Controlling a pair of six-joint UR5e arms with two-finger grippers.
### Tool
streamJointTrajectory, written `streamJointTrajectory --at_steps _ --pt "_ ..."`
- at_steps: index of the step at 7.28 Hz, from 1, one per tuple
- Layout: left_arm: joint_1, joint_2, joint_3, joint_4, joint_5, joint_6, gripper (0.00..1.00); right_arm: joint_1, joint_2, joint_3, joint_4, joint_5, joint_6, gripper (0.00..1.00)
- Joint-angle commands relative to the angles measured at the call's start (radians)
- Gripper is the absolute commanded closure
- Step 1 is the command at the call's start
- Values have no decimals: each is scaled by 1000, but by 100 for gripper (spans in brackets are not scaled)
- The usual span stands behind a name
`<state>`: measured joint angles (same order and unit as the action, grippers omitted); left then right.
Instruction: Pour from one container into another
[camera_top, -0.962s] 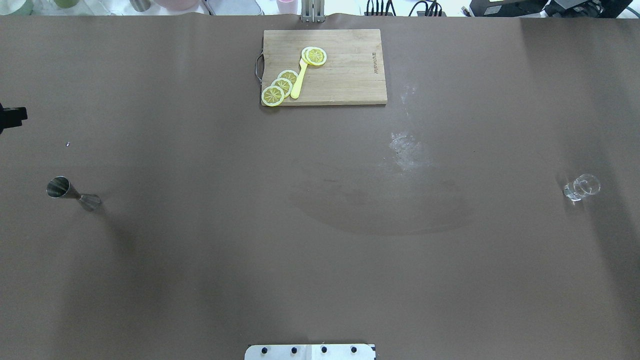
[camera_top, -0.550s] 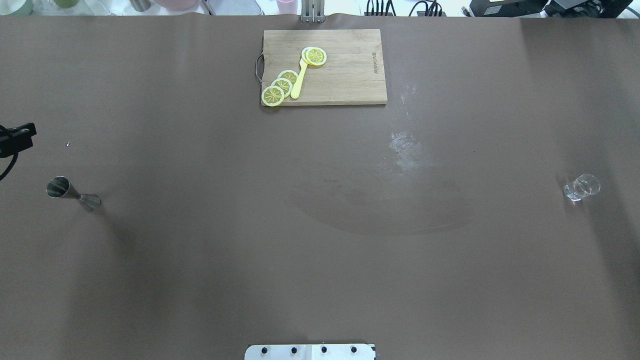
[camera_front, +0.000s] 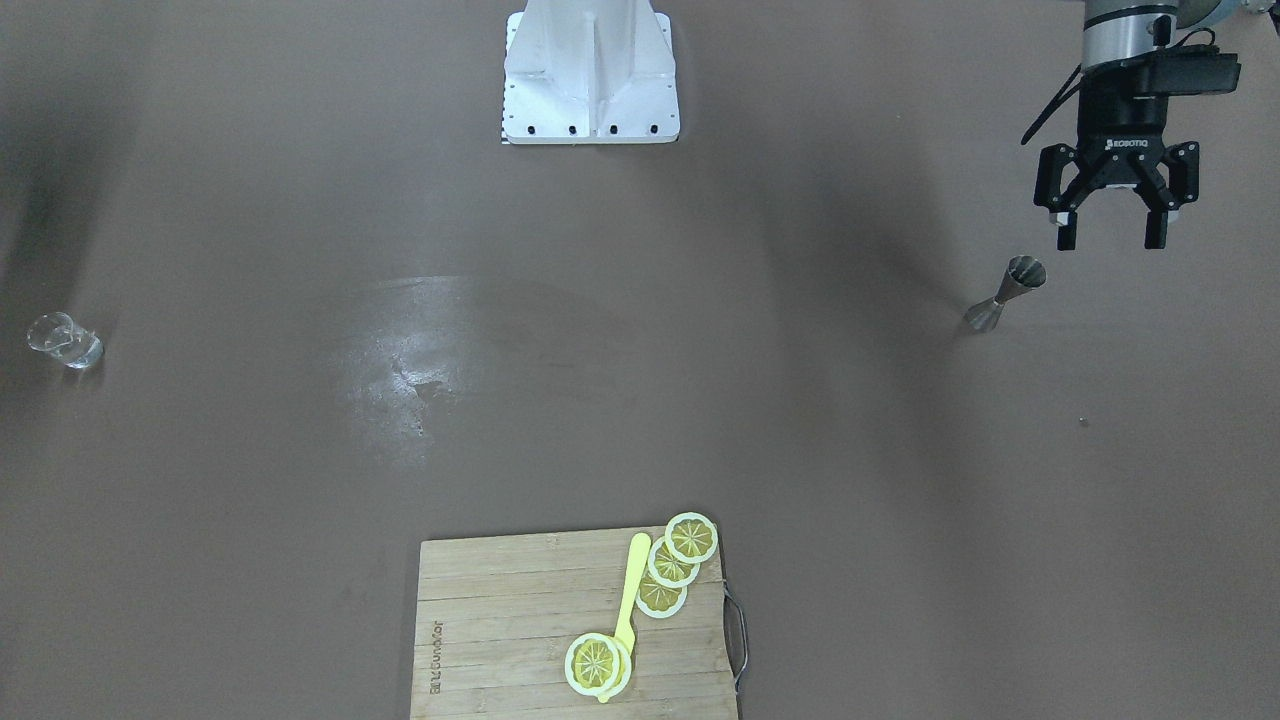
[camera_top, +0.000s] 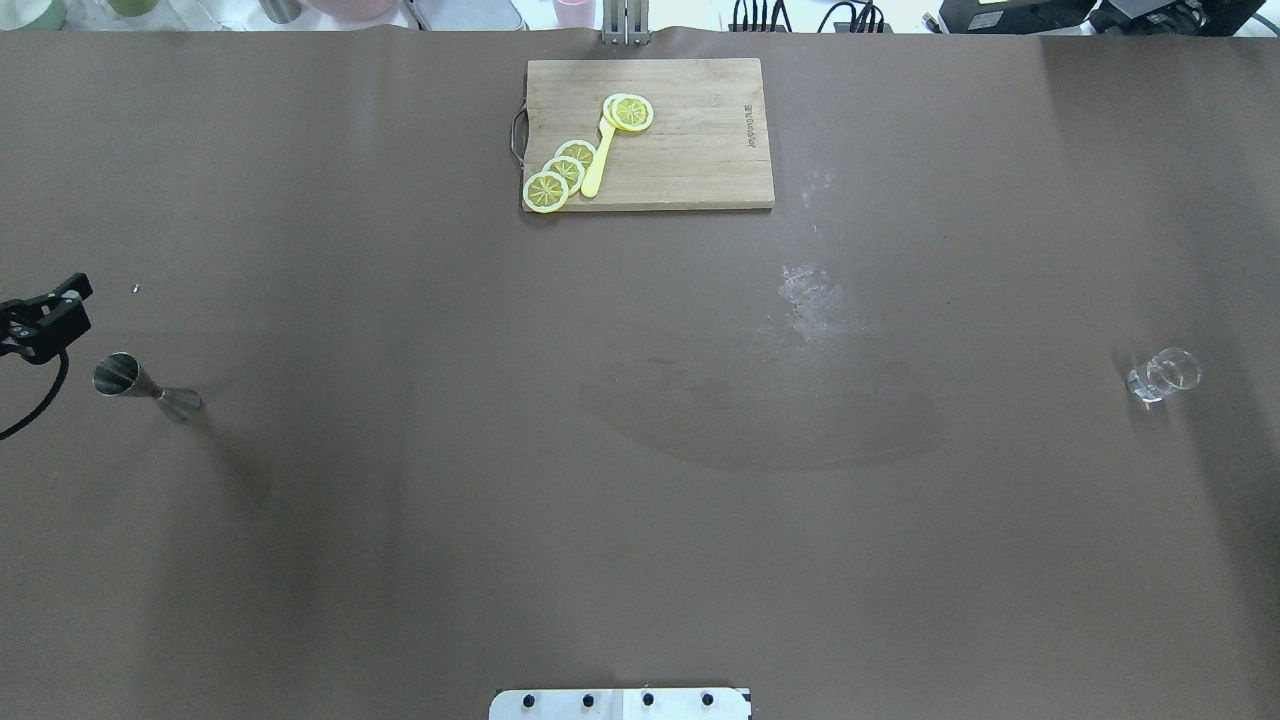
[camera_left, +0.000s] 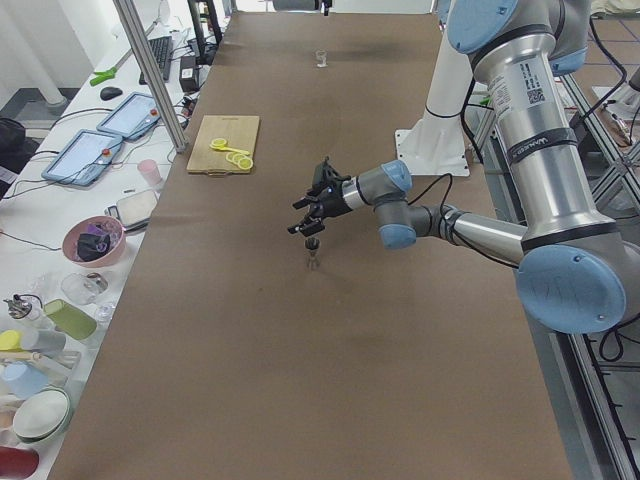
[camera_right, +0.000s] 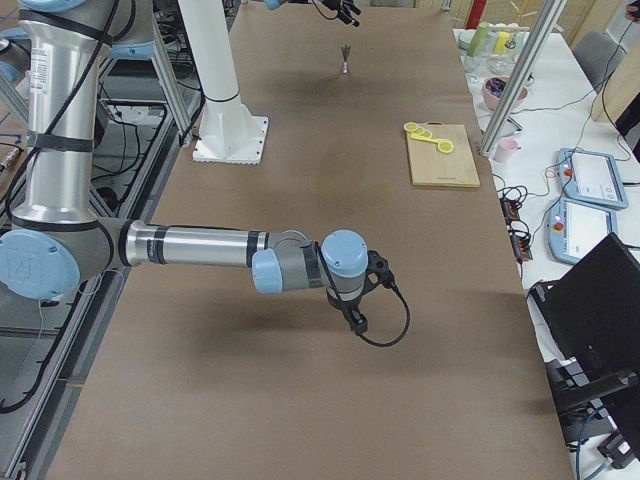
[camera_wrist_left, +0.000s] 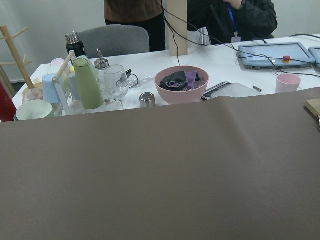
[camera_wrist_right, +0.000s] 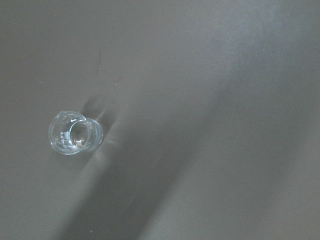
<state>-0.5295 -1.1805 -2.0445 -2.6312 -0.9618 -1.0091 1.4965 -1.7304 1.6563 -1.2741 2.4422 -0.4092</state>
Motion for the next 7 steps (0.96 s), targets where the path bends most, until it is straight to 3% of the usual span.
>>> streamJointTrajectory --at_steps 1,4,7 --pt "139 1 62 -101 200 -53 7 -83 -24 -64 281 24 4 0" --pt "232 -24 173 -128 392 -181 3 -186 -26 -66 447 23 38 0" --pt "295 -83 268 -136 472 -264 3 -203 -26 -116 602 15 264 0"
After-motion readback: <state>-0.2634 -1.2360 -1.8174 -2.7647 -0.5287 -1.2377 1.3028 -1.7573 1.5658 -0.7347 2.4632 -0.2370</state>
